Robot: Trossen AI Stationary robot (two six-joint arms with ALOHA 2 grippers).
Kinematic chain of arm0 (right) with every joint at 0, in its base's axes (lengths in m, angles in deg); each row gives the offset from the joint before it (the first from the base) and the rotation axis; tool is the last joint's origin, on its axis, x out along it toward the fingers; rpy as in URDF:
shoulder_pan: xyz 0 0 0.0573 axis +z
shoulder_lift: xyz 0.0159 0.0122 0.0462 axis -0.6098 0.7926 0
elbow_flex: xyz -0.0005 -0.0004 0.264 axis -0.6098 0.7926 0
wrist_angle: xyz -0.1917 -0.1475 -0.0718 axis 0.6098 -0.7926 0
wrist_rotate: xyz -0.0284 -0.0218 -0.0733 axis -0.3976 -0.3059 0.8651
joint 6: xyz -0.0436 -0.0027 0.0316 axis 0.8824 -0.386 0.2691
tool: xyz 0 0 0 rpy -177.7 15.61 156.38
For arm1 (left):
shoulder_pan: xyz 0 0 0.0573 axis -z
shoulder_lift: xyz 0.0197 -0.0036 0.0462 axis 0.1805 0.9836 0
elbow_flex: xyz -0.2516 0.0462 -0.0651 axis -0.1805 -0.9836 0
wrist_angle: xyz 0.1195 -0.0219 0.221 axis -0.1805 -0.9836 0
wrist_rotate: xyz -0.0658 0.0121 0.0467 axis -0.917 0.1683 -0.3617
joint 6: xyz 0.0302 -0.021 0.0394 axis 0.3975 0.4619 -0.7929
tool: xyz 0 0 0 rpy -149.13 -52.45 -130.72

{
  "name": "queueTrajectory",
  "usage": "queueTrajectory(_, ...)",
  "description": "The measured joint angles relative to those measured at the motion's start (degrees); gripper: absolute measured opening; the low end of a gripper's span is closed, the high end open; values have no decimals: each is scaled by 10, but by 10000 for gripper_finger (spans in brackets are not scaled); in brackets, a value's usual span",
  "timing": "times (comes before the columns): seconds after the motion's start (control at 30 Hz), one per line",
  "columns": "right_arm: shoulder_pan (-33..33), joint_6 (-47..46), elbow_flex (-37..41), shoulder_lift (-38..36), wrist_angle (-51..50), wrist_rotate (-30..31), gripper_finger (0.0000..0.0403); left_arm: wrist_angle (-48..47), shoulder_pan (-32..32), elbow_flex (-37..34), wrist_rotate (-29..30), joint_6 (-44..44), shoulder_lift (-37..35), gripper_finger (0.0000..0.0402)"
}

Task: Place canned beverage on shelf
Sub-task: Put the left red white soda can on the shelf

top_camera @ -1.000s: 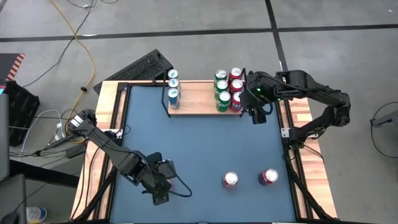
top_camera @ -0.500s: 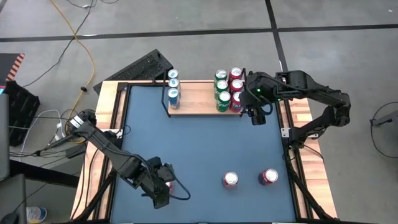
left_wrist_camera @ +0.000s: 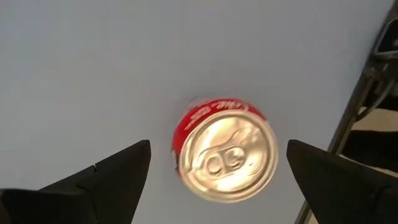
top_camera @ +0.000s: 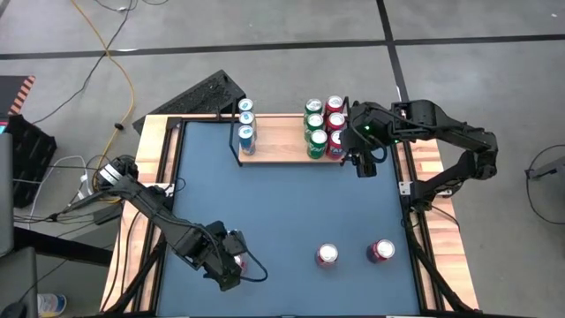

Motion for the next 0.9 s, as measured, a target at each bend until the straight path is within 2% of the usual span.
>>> queueTrajectory(0.33, -4, -1, 0, 0, -5, 0, 260, 78, 0, -22, -29, 16, 0, 362)
queueTrajectory(0.53, -4, -1, 0, 0, -6, 0, 260, 67, -1, -22, -10, -3, 8, 362)
queueTrajectory(0.9, -4, -12, 0, 0, -17, 0, 260, 69, 1, -23, -33, -14, 29, 361)
